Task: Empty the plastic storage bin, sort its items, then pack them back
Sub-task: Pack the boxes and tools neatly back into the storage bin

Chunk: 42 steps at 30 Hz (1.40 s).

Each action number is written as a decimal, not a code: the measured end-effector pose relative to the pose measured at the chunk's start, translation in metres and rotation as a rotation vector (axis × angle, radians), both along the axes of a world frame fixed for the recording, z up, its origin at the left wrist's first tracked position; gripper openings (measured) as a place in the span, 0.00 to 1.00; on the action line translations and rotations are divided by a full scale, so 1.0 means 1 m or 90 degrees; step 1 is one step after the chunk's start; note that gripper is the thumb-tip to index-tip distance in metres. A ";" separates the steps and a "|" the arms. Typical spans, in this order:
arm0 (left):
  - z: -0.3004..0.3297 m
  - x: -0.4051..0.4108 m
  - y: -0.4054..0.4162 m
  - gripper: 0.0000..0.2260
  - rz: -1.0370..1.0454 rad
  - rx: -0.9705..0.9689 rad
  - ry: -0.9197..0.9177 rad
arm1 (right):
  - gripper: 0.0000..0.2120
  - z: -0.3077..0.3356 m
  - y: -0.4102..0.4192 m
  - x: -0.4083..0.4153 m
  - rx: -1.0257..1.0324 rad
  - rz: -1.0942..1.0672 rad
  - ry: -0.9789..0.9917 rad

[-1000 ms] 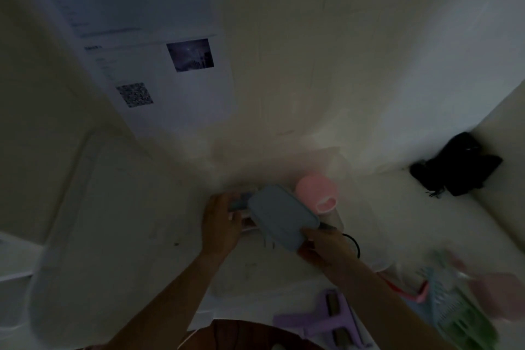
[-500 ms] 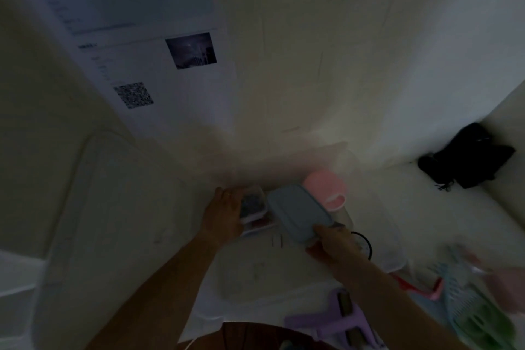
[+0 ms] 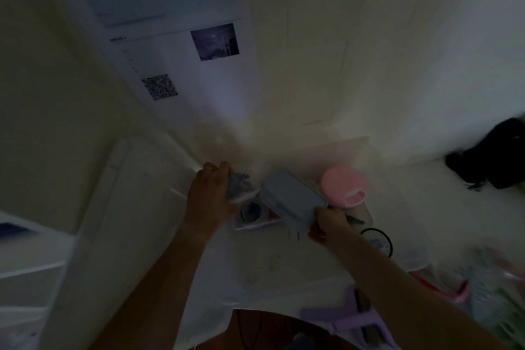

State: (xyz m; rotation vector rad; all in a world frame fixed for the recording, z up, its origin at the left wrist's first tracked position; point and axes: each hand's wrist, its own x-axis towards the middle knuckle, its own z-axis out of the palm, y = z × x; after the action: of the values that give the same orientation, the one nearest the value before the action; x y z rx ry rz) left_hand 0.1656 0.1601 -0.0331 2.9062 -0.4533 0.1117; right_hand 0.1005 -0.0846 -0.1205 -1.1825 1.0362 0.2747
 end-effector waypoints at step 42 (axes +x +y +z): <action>-0.048 -0.017 -0.068 0.26 -0.078 0.001 0.068 | 0.13 -0.001 0.025 -0.005 0.171 -0.278 -0.134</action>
State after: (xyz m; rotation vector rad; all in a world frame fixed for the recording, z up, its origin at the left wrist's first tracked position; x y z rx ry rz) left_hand 0.1489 0.0920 -0.0812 2.8588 -0.6110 -0.0611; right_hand 0.0950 -0.0598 -0.1215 -0.7040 1.0070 -0.0538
